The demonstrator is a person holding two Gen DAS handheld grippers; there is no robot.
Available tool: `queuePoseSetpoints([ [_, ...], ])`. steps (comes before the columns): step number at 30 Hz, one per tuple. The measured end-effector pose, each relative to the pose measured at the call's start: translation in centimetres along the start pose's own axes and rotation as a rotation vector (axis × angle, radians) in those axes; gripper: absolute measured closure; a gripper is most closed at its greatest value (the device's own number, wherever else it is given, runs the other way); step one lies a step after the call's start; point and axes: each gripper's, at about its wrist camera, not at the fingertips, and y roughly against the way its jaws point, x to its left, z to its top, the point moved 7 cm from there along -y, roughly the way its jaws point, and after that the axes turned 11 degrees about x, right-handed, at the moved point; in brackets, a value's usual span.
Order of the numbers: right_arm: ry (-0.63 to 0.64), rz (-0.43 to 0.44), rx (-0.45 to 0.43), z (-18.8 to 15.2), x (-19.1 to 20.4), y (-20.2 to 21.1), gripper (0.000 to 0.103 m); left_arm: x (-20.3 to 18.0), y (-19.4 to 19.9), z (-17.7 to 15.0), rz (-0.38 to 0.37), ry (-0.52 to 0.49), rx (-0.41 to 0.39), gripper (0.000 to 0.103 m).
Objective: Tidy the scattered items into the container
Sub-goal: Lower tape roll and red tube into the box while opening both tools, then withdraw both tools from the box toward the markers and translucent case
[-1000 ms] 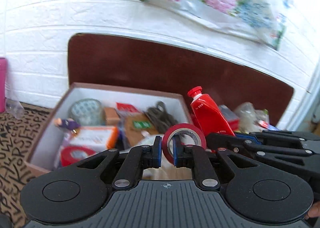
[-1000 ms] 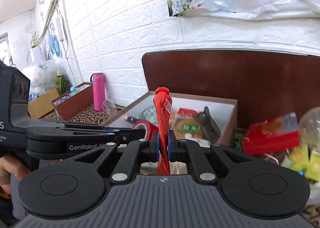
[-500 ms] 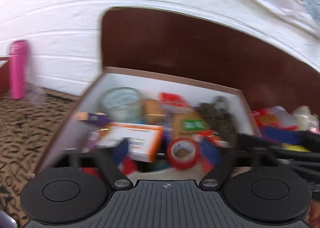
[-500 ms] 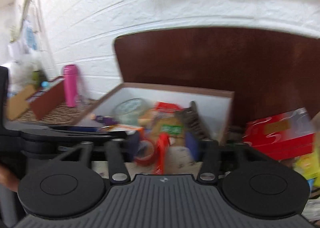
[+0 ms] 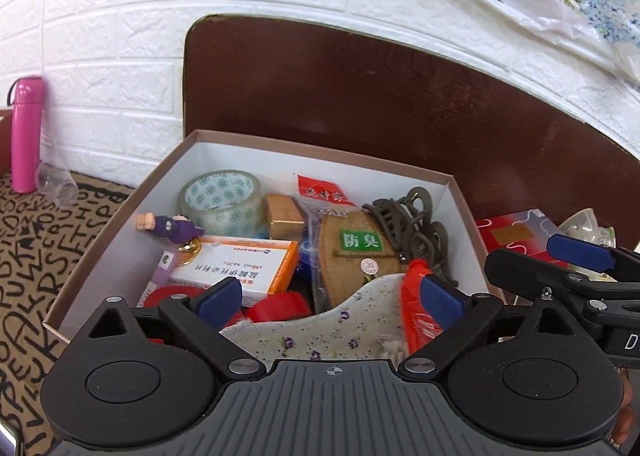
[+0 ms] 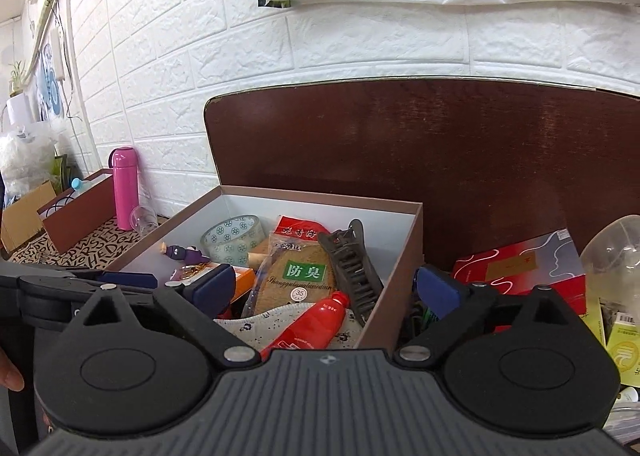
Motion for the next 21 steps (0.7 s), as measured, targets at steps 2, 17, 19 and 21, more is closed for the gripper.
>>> queuePoseSetpoints([
  [2, -0.004, -0.001, -0.005, -0.1, -0.2, 0.6, 0.005, -0.5, 0.4, -0.1, -0.016, -0.006, 0.000, 0.002],
  [17, -0.035, -0.025, -0.064, -7.4, -4.9, 10.3, 0.002, -8.8, 5.1, -8.2, -0.191, -0.125, -0.001, 0.000],
  [19, -0.055, -0.057, -0.054, -9.9, -6.2, 11.1, 0.002, -9.8, 4.5, -10.5, -0.231, -0.109, 0.036, 0.001],
  [21, -0.091, -0.075, -0.026, -12.5, -7.6, 11.5, 0.002, -10.9, 3.4, -12.6, -0.262, -0.098, 0.075, 0.001],
])
